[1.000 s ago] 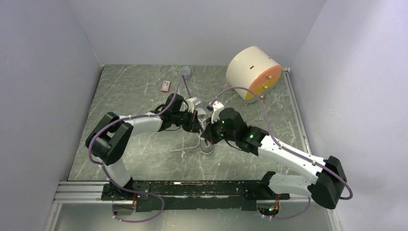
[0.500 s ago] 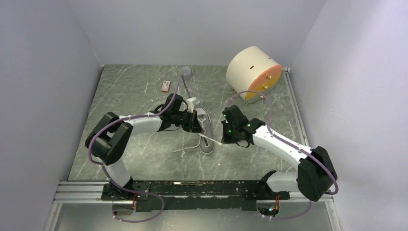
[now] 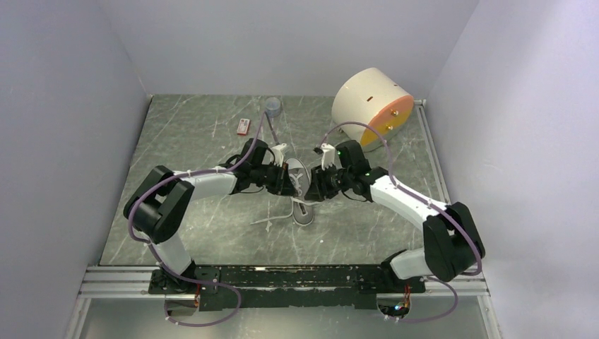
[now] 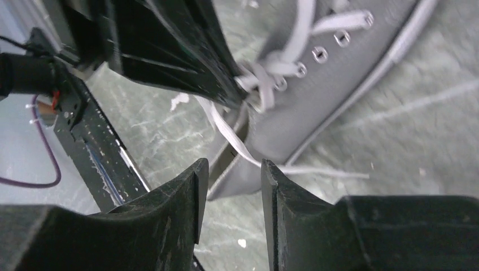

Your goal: Tie the shoes

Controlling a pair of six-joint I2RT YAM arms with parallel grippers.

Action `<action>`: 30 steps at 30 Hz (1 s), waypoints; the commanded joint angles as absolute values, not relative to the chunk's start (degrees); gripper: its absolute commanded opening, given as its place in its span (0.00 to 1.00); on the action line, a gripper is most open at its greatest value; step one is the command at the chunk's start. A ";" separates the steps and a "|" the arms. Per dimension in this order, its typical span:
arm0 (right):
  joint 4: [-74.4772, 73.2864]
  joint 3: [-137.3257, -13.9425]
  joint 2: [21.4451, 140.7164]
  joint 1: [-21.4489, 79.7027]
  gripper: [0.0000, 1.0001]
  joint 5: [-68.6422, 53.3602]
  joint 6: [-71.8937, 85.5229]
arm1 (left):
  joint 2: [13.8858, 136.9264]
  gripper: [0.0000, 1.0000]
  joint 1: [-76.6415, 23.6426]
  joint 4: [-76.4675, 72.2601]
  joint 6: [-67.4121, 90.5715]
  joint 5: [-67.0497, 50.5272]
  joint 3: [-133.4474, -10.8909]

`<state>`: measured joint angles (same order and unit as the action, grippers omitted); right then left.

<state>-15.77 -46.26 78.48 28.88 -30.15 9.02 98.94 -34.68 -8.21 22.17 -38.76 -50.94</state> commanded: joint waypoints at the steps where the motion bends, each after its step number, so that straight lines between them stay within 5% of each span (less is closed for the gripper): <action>1: -5.44 -47.07 81.33 28.61 0.43 -41.70 2.53 | 96.71 0.05 -34.19 -8.45 22.01 -39.28 -50.83; 21: 4.14 -40.81 85.50 30.58 0.40 -38.60 2.55 | 95.77 0.05 -34.19 -8.76 22.90 -40.93 -50.45; 23: 4.99 -40.35 85.68 30.63 0.35 -37.45 3.35 | 95.36 0.05 -34.19 -8.72 22.88 -41.00 -50.29; 28: -1.40 -42.72 84.35 30.56 0.02 -32.54 5.86 | 93.49 0.05 -34.03 -9.62 22.53 -41.63 -49.33; 30: -5.55 -44.01 83.26 30.54 0.00 -31.09 7.16 | 92.01 0.05 -33.78 -11.59 23.16 -41.66 -48.02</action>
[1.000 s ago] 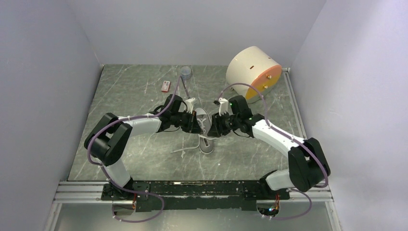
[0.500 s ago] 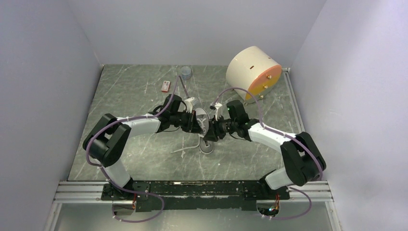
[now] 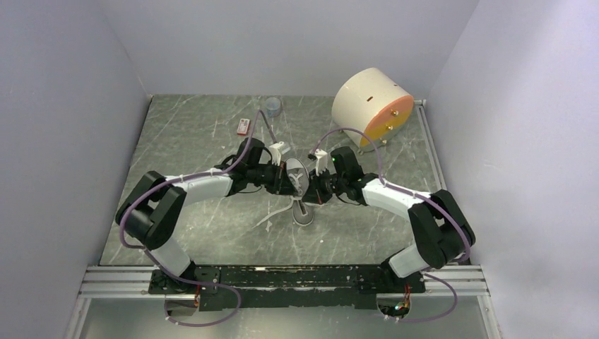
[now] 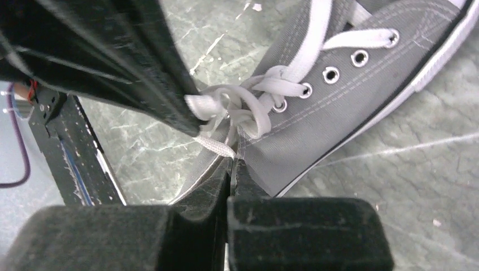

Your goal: Tie the shoes

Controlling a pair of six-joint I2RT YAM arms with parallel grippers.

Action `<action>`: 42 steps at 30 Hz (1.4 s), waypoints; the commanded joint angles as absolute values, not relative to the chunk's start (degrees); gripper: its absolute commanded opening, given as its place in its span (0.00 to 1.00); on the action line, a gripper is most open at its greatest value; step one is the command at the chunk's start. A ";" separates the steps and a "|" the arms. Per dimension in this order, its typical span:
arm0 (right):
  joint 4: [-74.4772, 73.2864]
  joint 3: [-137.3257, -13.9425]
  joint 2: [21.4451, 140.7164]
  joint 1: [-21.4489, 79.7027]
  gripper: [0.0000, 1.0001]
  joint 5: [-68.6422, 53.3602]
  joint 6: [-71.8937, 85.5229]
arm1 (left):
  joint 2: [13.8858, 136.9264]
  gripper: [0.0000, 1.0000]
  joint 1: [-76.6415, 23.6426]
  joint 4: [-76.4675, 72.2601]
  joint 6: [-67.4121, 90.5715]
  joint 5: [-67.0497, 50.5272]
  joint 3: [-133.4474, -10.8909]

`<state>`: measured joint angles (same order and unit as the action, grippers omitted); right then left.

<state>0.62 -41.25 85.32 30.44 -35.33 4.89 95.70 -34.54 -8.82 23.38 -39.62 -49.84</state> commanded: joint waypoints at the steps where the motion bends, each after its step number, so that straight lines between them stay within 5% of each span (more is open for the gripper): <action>1: -6.23 -43.88 82.68 30.54 0.00 -31.35 8.18 | 91.37 0.05 -33.71 -12.86 23.64 -41.66 -47.17; 18: 0.94 -40.72 83.13 30.20 0.00 -30.43 20.34 | 86.00 0.05 -33.66 -25.38 30.86 -38.32 -37.54; 42: 6.15 -41.46 84.51 29.80 0.00 -34.18 25.14 | 88.92 0.08 -33.31 -17.41 29.66 -31.84 -41.11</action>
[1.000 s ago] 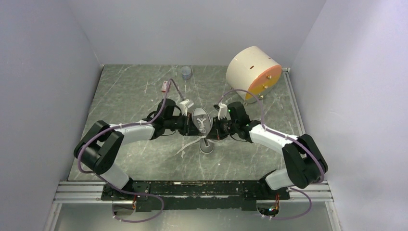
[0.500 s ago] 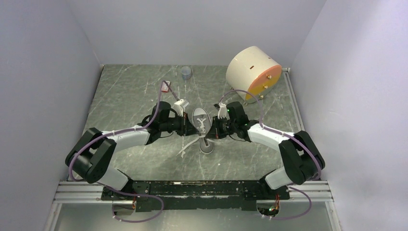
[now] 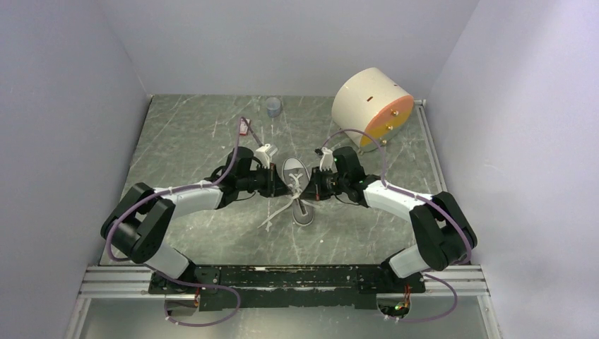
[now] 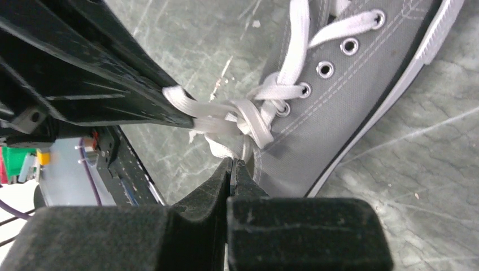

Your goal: Tie the shoes

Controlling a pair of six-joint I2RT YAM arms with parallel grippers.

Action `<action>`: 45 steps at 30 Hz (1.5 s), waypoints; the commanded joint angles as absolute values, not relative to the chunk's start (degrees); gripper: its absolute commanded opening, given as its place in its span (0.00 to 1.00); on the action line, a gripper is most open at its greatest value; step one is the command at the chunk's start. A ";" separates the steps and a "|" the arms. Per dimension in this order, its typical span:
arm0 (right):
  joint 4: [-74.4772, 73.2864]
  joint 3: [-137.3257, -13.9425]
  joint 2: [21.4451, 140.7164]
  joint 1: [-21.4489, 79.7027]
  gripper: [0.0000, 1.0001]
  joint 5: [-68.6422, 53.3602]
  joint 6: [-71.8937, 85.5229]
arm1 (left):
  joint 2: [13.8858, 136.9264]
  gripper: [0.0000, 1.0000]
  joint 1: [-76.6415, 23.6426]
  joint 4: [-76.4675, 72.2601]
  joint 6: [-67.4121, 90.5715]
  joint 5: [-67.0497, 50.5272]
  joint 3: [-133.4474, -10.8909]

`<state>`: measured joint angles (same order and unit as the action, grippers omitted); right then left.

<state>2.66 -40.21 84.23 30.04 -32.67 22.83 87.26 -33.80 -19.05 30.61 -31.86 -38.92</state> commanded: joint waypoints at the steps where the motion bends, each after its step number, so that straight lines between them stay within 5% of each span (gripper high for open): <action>1: 6.45 -41.40 84.75 29.80 0.00 -34.31 25.57 | 89.28 0.09 -33.27 -17.17 29.62 -31.96 -41.46; 21: 4.88 -42.19 85.67 29.86 0.00 -31.61 25.40 | 95.04 0.59 -33.34 -10.94 24.74 -34.78 -46.84; 26: 5.50 -42.34 86.18 29.83 0.00 -32.08 25.83 | 97.02 0.59 -33.40 -13.78 26.14 -37.94 -46.70; 37: 2.90 -43.27 85.66 29.75 0.00 -32.24 24.79 | 99.37 0.38 -33.40 -15.04 27.66 -37.33 -48.47; 41: 0.28 -43.59 82.68 28.65 0.33 -29.54 24.83 | 99.93 0.36 -33.35 -15.48 28.29 -37.51 -49.08; 45: -1.99 -44.44 82.57 26.71 0.37 -29.08 23.75 | 99.85 0.36 -33.37 -14.93 28.01 -37.85 -49.30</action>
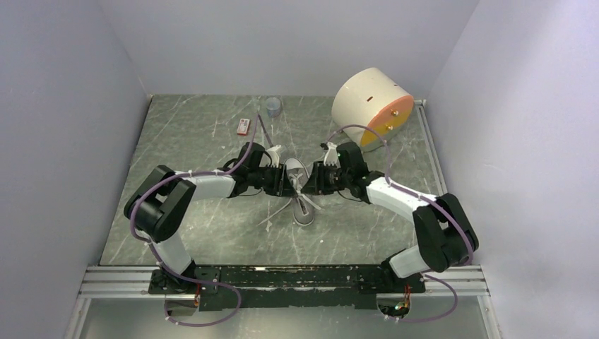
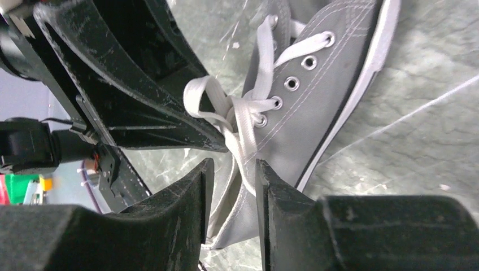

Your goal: Tie the shoes

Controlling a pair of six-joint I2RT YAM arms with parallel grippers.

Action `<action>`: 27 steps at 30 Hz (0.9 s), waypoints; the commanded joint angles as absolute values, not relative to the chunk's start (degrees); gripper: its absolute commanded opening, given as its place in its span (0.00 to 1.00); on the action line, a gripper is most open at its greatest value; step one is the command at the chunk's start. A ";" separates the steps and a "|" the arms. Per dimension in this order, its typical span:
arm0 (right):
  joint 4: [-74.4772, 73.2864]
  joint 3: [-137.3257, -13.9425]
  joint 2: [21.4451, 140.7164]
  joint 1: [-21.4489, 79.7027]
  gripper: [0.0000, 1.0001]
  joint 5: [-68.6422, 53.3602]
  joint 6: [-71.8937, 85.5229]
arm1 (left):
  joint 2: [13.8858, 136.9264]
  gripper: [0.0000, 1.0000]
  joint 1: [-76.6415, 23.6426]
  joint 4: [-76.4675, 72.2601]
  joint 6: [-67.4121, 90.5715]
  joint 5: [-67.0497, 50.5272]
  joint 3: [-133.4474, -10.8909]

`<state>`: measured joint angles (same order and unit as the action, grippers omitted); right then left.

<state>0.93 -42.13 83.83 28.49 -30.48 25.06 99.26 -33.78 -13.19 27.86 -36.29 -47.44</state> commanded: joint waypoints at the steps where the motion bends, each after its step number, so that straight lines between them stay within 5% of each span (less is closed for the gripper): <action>1: -2.49 -45.02 83.46 26.22 0.37 -29.39 23.31 | 99.76 0.36 -33.40 -14.75 27.85 -37.95 -49.31; 17: -0.25 -48.87 93.24 25.51 0.32 -38.26 20.10 | 100.14 0.36 -33.32 -14.48 28.60 -37.94 -49.73; 25: 1.48 -49.30 92.60 25.52 0.00 -38.65 21.18 | 100.22 0.37 -33.39 -14.33 28.95 -37.82 -49.70; 27: 1.04 -48.87 91.14 25.51 0.00 -39.51 20.92 | 100.27 0.38 -33.34 -14.77 29.55 -37.41 -49.67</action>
<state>0.14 -48.31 93.43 25.61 -37.36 21.06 99.59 -33.78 -13.23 28.53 -36.49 -48.16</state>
